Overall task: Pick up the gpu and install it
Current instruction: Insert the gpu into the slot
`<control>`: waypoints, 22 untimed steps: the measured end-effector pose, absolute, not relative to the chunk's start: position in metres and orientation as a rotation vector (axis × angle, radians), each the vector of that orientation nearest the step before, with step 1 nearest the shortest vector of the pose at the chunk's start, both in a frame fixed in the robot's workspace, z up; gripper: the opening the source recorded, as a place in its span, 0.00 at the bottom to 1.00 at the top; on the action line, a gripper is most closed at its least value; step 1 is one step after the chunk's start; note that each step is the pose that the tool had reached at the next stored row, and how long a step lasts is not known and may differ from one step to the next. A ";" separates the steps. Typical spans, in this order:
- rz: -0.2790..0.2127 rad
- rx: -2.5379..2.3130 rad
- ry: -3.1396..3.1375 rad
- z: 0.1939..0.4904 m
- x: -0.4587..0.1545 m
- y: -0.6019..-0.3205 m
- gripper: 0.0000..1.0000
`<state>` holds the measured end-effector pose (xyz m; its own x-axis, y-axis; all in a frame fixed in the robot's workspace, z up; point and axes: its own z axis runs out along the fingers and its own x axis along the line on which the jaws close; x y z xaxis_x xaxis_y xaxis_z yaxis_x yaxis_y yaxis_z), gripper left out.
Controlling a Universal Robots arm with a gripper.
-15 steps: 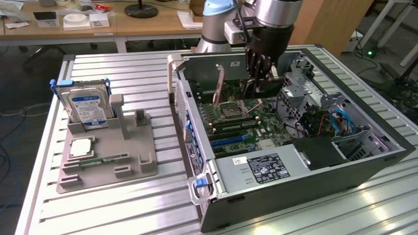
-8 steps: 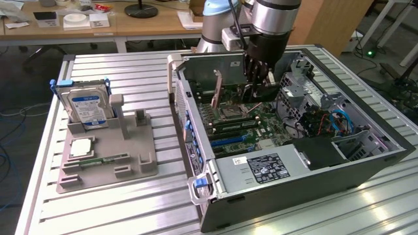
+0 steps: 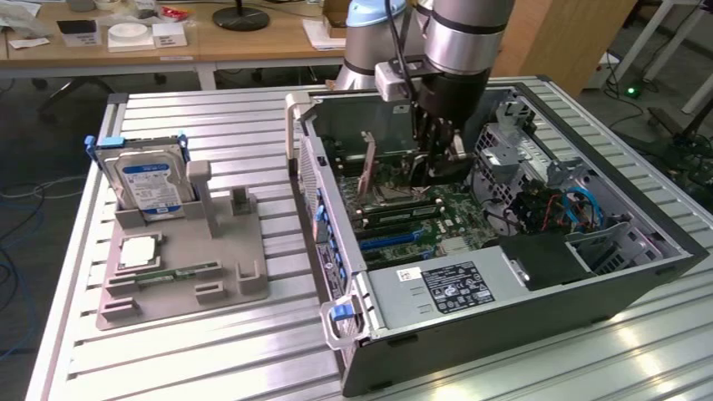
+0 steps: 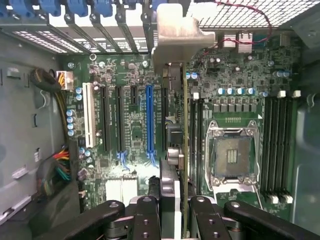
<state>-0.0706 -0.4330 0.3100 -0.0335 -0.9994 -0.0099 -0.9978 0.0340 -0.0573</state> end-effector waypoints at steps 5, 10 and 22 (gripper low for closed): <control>-0.053 -2.151 2.224 0.306 -0.071 -0.441 0.28; -0.076 -2.140 2.211 0.304 -0.071 -0.442 0.28; -0.083 -2.138 2.208 0.289 -0.083 -0.442 0.28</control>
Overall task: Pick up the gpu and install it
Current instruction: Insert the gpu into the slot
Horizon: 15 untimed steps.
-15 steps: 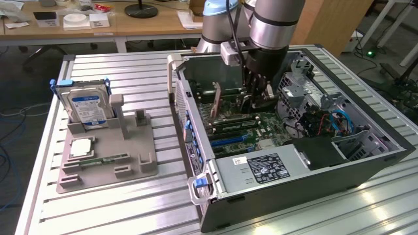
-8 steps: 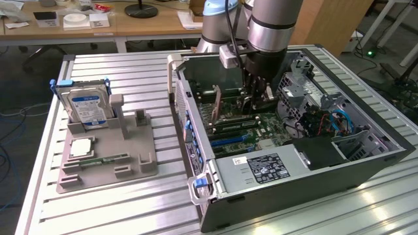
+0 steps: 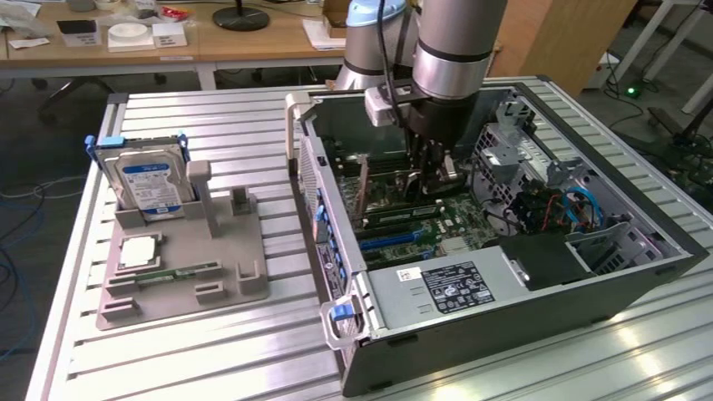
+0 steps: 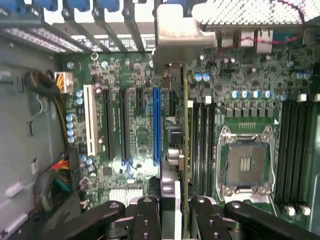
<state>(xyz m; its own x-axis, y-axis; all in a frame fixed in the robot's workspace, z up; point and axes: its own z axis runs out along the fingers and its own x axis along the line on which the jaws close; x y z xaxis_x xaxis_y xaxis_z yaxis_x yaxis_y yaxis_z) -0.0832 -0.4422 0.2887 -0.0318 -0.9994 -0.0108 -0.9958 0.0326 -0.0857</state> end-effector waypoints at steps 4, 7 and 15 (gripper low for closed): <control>-0.083 -2.138 2.208 0.286 -0.084 -0.449 0.28; -0.083 -2.138 2.207 0.284 -0.084 -0.454 0.28; -0.083 -2.138 2.208 0.273 -0.091 -0.454 0.28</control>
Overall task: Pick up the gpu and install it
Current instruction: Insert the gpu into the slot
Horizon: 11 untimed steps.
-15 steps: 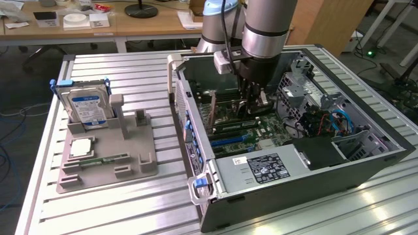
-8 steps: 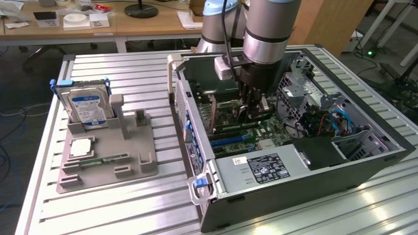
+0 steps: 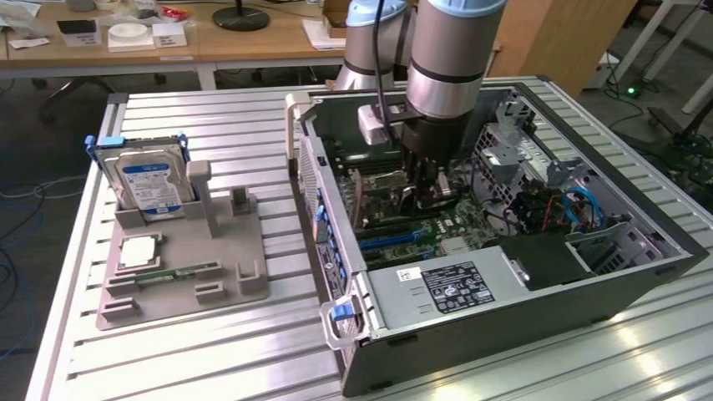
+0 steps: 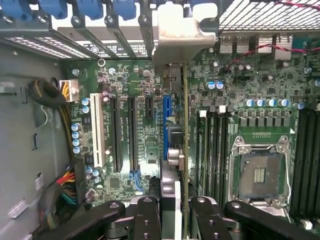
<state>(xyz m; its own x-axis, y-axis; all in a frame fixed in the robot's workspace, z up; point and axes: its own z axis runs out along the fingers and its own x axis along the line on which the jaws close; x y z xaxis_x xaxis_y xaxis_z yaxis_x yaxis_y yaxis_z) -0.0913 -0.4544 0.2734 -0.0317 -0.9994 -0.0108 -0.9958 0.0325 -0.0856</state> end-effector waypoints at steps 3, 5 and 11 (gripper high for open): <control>-0.081 -2.139 2.209 0.268 -0.092 -0.455 0.28; -0.081 -2.139 2.209 0.266 -0.095 -0.455 0.28; -0.080 -2.139 2.209 0.263 -0.097 -0.457 0.28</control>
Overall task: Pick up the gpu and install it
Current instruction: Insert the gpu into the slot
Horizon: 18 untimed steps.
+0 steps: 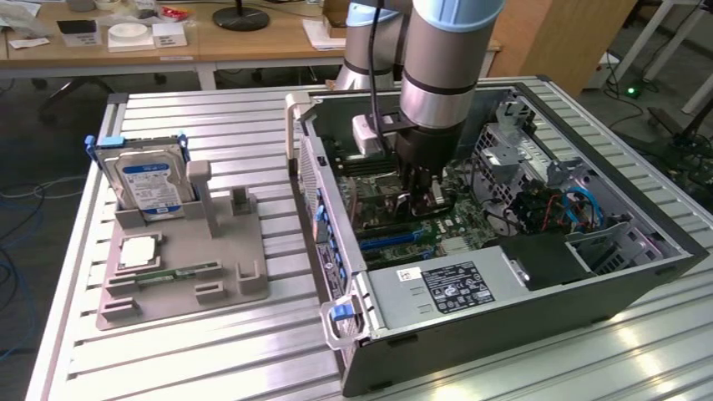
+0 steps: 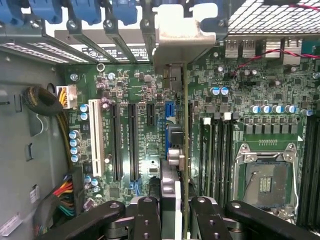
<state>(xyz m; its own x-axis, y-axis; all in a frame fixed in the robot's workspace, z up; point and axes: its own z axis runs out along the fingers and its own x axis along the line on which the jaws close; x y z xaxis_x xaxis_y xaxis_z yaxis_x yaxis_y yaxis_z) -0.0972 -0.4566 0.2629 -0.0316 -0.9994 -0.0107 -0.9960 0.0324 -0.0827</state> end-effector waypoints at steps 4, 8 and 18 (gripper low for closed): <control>-0.080 -2.139 2.209 0.262 -0.097 -0.457 0.28; -0.080 -2.138 2.211 0.262 -0.099 -0.457 0.28; -0.080 -2.138 2.211 0.261 -0.103 -0.457 0.28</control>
<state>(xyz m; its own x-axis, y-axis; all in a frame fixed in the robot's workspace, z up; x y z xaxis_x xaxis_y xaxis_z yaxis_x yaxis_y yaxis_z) -0.1028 -0.4568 0.2607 -0.0331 -0.9994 -0.0110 -0.9960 0.0339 -0.0826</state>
